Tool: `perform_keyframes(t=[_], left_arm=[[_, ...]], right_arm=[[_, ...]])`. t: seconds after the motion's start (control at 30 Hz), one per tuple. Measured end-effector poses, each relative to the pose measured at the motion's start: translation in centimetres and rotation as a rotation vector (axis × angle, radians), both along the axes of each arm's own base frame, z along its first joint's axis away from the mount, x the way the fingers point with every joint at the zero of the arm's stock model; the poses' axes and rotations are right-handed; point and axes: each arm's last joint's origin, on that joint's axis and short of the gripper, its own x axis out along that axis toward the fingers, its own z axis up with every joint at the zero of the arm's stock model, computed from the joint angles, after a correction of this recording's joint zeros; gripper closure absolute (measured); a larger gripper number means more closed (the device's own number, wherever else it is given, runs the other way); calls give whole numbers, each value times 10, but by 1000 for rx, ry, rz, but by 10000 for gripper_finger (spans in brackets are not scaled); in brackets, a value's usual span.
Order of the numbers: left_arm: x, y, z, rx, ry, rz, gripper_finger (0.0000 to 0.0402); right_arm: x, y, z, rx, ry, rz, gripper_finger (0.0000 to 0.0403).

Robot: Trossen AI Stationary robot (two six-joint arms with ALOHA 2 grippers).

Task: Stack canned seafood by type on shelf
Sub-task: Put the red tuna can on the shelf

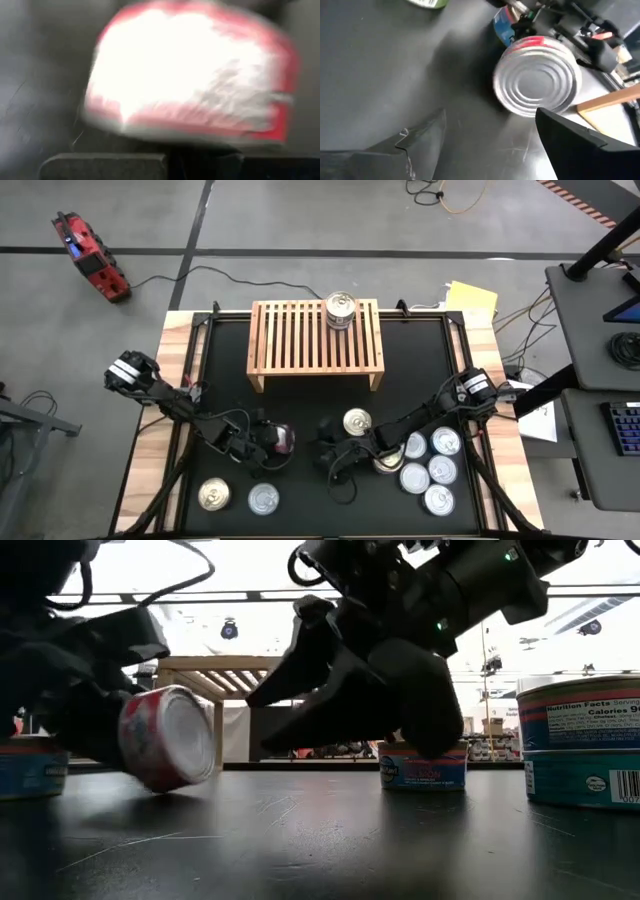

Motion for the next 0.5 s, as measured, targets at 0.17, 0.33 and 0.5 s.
perform_keyframes(t=[0.17,0.33,0.5], left_arm=[[1,0,2,2,-22,11,401],[4,-1,5,-5,-61,20,401],[5,-1,6,6,-80,34,401]], right_arm=[[3,-5,3,-25,-20,-28,92],[11,-15,9,60,-44,-107,99],[19,-43,10,289,-75,-337,112]])
